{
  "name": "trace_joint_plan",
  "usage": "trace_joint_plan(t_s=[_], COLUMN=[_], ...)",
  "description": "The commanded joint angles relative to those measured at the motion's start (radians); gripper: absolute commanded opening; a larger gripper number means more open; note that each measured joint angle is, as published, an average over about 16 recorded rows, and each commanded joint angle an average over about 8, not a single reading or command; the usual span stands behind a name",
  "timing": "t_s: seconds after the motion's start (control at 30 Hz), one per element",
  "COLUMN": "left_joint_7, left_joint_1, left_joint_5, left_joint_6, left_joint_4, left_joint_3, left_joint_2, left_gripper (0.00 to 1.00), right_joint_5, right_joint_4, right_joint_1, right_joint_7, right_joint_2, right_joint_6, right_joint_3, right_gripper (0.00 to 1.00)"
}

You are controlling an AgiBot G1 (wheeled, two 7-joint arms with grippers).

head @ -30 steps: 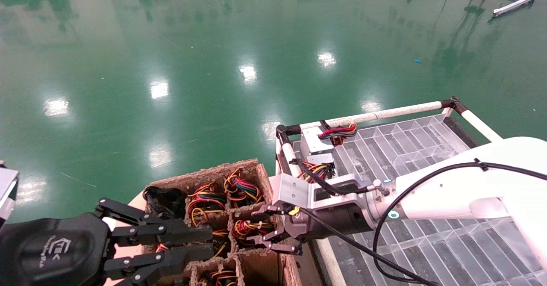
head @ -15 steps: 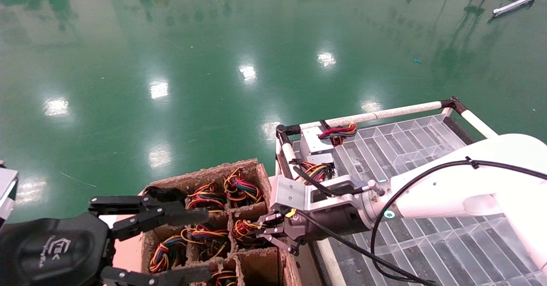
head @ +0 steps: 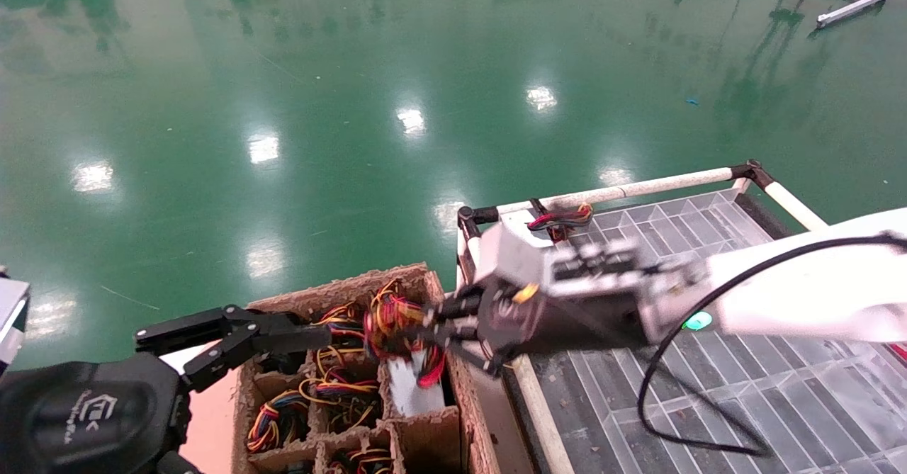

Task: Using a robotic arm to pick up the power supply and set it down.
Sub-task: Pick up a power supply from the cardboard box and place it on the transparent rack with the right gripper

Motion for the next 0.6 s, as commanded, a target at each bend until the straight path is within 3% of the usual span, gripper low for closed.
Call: trace_joint_plan(t_s=[0.03,0.33,0.6], left_joint_7=[0.000,0.000,0.000], left_joint_1=[0.000,0.000,0.000], left_joint_5=[0.000,0.000,0.000], left_joint_6=[0.000,0.000,0.000], left_joint_4=[0.000,0.000,0.000], left_joint_3=[0.000,0.000,0.000], left_joint_2=[0.000,0.000,0.000], left_gripper=[1.00,1.00,1.00], right_joint_5=[0.037,0.182,0.231], right_joint_4=[0.018,0.077,0.071], right_joint_1=[0.002,0.059,0.141], right_joint_7=[0.001,0.020,0.029], right_joint_2=[0.019,0.099,0.180], right_joint_6=[-0.010,-0.070,-0.141], right_joint_3=[0.024,0.121,0.159], right_gripper=[0.00,0.00,0.00])
